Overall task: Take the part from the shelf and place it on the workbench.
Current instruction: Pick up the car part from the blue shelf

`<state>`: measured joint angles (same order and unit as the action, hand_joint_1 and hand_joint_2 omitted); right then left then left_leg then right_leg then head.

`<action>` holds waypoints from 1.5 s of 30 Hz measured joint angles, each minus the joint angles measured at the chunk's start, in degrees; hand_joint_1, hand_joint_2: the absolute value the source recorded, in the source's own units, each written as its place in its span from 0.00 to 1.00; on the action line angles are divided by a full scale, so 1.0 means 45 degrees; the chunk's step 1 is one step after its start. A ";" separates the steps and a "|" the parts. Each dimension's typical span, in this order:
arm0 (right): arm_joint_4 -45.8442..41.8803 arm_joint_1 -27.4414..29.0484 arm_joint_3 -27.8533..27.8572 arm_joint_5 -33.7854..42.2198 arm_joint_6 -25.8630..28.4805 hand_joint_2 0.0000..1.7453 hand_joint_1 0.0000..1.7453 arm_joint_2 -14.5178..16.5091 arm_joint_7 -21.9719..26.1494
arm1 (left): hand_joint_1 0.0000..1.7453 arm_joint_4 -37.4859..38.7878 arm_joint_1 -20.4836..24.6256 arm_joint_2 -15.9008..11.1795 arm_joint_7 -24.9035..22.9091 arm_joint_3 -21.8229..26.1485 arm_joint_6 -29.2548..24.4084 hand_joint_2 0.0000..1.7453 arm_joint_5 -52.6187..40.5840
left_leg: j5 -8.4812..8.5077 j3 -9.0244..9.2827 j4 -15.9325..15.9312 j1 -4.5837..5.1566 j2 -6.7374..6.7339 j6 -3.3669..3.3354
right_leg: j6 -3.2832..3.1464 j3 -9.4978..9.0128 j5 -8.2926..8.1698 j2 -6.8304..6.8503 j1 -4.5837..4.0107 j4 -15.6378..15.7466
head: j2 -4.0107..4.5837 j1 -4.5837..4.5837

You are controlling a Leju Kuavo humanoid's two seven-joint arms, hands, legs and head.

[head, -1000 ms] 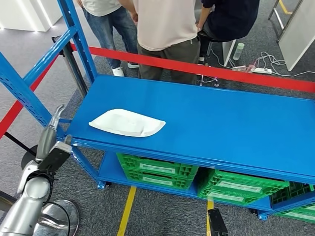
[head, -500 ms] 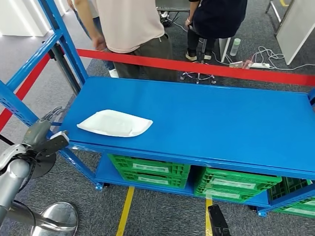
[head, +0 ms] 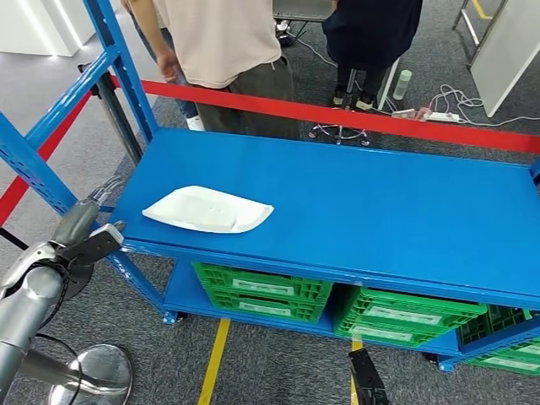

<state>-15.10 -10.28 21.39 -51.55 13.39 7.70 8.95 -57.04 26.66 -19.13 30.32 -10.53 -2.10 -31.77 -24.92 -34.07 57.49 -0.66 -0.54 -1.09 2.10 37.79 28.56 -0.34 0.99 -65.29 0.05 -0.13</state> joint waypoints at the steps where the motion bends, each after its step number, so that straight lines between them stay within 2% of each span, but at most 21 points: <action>1: 0.0000 -0.0029 -0.0007 -0.0002 -0.0005 0.00 0.00 0.0011 0.0001 | 0.00 0.0003 0.0012 0.0021 0.0006 0.0004 0.0000 0.00 0.0005 | -0.0040 -0.0037 0.0089 0.0013 0.0027 0.0075 | -0.0020 -0.0411 -0.0234 -0.0010 0.0026 0.0759 | -0.0001 0.0000; 3: 0.0000 -0.0054 -0.0022 -0.0009 -0.0016 0.00 0.00 0.0034 0.0000 | 0.00 0.0005 0.0038 0.0050 0.0023 0.0009 0.0003 0.00 0.0007 | -0.0071 -0.0114 0.0207 0.0057 0.0067 0.0238 | -0.0141 -0.0780 -0.0292 -0.0039 0.0026 0.1403 | -0.0001 0.0005; 5: -0.0001 -0.0046 -0.0033 -0.0015 -0.0023 0.00 0.00 0.0045 -0.0002 | 0.00 0.0012 0.0049 0.0067 0.0036 0.0011 0.0005 0.00 0.0007 | -0.0063 -0.0135 0.0219 0.0041 0.0082 0.0352 | -0.0330 -0.0799 -0.0313 -0.0053 0.0010 0.1408 | -0.0001 0.0005; 7: -0.0001 -0.0065 -0.0047 -0.0017 -0.0023 0.00 0.00 0.0045 0.0000 | 0.00 0.0018 0.0066 0.0067 0.0049 0.0015 0.0005 0.00 0.0007 | -0.0347 -0.0265 0.0582 0.0003 0.0082 0.0454 | -0.0484 -0.0814 -0.0349 -0.0052 0.0025 0.1423 | -0.0001 0.0027; 10: -0.0001 -0.0080 -0.0072 -0.0018 -0.0039 0.00 0.00 0.0047 0.0003 | 0.00 0.0032 0.0082 0.0073 0.0059 0.0012 0.0011 0.00 0.0009 | -0.1459 -0.1214 0.2767 -0.0010 0.0084 0.0576 | -0.0620 -0.0824 -0.0336 -0.0051 0.0020 0.1432 | 0.0001 0.0068; 12: -0.0001 -0.0062 -0.0077 -0.0029 -0.0057 0.00 0.00 0.0047 -0.0001 | 0.00 0.0063 0.0051 0.0089 0.0079 0.0009 0.0006 0.00 0.0013 | -0.1685 -0.1700 0.3786 -0.0008 0.0084 0.0563 | -0.0643 -0.0830 -0.0321 -0.0053 -0.0008 0.1430 | 0.0000 0.0068; 13: -0.0001 -0.0059 -0.0083 -0.0041 -0.0067 0.00 0.00 0.0049 -0.0003 | 0.00 0.0078 0.0042 0.0100 0.0112 0.0010 -0.0025 0.00 0.0028 | -0.1438 -0.1637 0.3614 -0.0003 0.0084 0.0519 | -0.0649 -0.0843 -0.0315 -0.0058 -0.0025 0.1429 | 0.0000 0.0067; 15: -0.0001 -0.0066 -0.0131 -0.0091 -0.0081 0.00 0.00 0.0057 -0.0013 | 0.00 0.0091 0.0068 0.0138 0.0257 0.0025 -0.0153 0.00 0.0155 | -0.0527 -0.0971 0.2109 0.0035 0.0086 0.0351 | -0.0642 -0.0889 -0.0294 -0.0069 -0.0057 0.1433 | -0.0001 0.0067; 17: -0.0001 -0.0092 -0.0234 -0.0166 -0.0090 0.00 0.00 0.0075 -0.0022 | 0.00 0.0103 0.0145 0.0279 0.0505 0.0095 -0.0251 0.00 0.0520 | -0.0038 -0.0357 0.0739 0.0115 0.0086 0.0173 | -0.0578 -0.0865 -0.0283 -0.0062 -0.0099 0.1438 | -0.0001 0.0062; 22: -0.0002 -0.0201 -0.0499 -0.0249 -0.0174 0.00 0.00 0.0136 0.0027 | 0.00 0.0376 0.0558 0.1337 0.0671 0.0226 -0.0328 0.00 0.1246 | -0.0037 -0.0182 0.0154 0.0131 0.0146 -0.0025 | -0.0228 -0.0685 -0.0110 0.0054 -0.0089 0.1286 | 0.0000 0.0061; 23: -0.0004 -0.0246 -0.0553 -0.0242 -0.0177 0.00 0.00 0.0140 0.0029 | 0.00 0.0545 0.0740 0.1568 0.0567 0.0208 -0.0415 0.00 0.1191 | -0.0006 -0.0158 0.0098 0.0097 0.0145 -0.0077 | -0.0167 -0.0465 0.0154 0.0057 -0.0091 0.0855 | 0.0000 0.0045; 26: -0.0005 -0.0287 -0.0690 -0.0197 -0.0180 0.00 0.00 0.0140 -0.0036 | 0.00 0.1302 0.1314 0.2154 0.0252 0.0097 -0.0658 0.00 0.0915 | 0.0008 -0.0151 0.0094 0.0093 0.0145 -0.0151 | -0.0057 0.0790 0.1152 0.0054 -0.0080 -0.1575 | 0.0001 0.0021; 28: -0.0005 -0.0242 -0.0756 -0.0175 -0.0159 0.00 0.00 0.0140 -0.0098 | 0.00 0.1796 0.1586 0.2421 0.0152 -0.0035 -0.0725 0.00 0.0763 | -0.0004 -0.0141 0.0109 0.0101 0.0144 -0.0163 | -0.0023 0.1130 0.0991 0.0057 -0.0079 -0.2046 | 0.0001 0.0018; 31: -0.0006 -0.0234 -0.0880 -0.0148 -0.0095 0.00 0.00 0.0130 -0.0135 | 0.00 0.2328 0.1952 0.2720 0.0067 -0.0196 -0.0787 0.00 0.0642 | -0.0061 -0.0133 0.0169 0.0127 0.0148 -0.0102 | -0.0059 0.0083 -0.0295 0.0080 -0.0080 0.0264 | -0.0001 0.0014; 33: -0.0006 -0.0260 -0.0935 -0.0134 -0.0075 0.00 0.00 0.0125 -0.0138 | 0.00 0.2585 0.2150 0.2839 0.0041 -0.0277 -0.0799 0.00 0.0624 | -0.0094 -0.0175 0.0234 0.0177 0.0149 0.0006 | -0.0157 -0.0488 -0.0589 0.0073 -0.0087 0.1363 | 0.0000 0.0034; 36: -0.0007 -0.0232 -0.0965 -0.0124 -0.0088 0.00 0.00 0.0117 -0.0124 | 0.00 0.2879 0.2269 0.2970 0.0015 -0.0402 -0.0801 0.00 0.0622 | -0.0112 -0.0188 0.0250 0.0174 0.0148 0.0177 | -0.0365 -0.0589 -0.0576 0.0045 -0.0082 0.1530 | 0.0000 0.0034; 38: -0.0010 -0.0262 -0.0998 -0.0120 -0.0113 0.00 0.00 0.0117 -0.0098 | 0.00 0.3011 0.2328 0.3071 0.0010 -0.0457 -0.0800 0.00 0.0622 | -0.0500 -0.0385 0.0779 0.0143 0.0147 0.0321 | -0.0501 -0.0642 -0.0605 0.0051 -0.0023 0.1591 | 0.0000 0.0072; 41: -0.0011 -0.0293 -0.1048 -0.0123 -0.0147 0.00 0.00 0.0135 -0.0081 | 0.00 0.3239 0.2397 0.3186 0.0010 -0.0531 -0.0789 0.00 0.0619 | -0.1610 -0.1412 0.3106 0.0063 0.0145 0.0506 | -0.0586 -0.0672 -0.0590 0.0051 0.0001 0.1604 | 0.0001 0.0115; 42: -0.0011 -0.0280 -0.1052 -0.0120 -0.0145 0.00 0.00 0.0137 -0.0082 | 0.00 0.3313 0.2391 0.3211 0.0010 -0.0554 -0.0782 0.00 0.0616 | -0.1758 -0.1688 0.3682 0.0041 0.0145 0.0534 | -0.0590 -0.0678 -0.0586 0.0047 0.0001 0.1601 | 0.0001 0.0113; 43: -0.0011 -0.0271 -0.1054 -0.0117 -0.0142 0.00 0.00 0.0136 -0.0084 | 0.00 0.3372 0.2388 0.3234 0.0010 -0.0584 -0.0770 0.00 0.0595 | -0.1650 -0.1762 0.3802 0.0027 0.0145 0.0541 | -0.0589 -0.0685 -0.0580 0.0041 0.0001 0.1598 | 0.0001 0.0112; 45: -0.0013 -0.0271 -0.1087 -0.0110 -0.0139 0.00 0.00 0.0137 -0.0089 | 0.00 0.3456 0.2423 0.3270 0.0011 -0.0673 -0.0737 0.00 0.0549 | -0.0801 -0.1246 0.2629 0.0012 0.0145 0.0493 | -0.0562 -0.0733 -0.0559 0.0027 0.0001 0.1594 | 0.0001 0.0113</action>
<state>-15.16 -11.50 16.50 -52.05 12.76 8.32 8.55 -41.49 37.56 -4.41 30.36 -13.56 -5.41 -29.30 -28.52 -39.68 69.32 -0.60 0.11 1.13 -0.43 34.49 26.04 -0.22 0.99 -58.12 0.05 0.38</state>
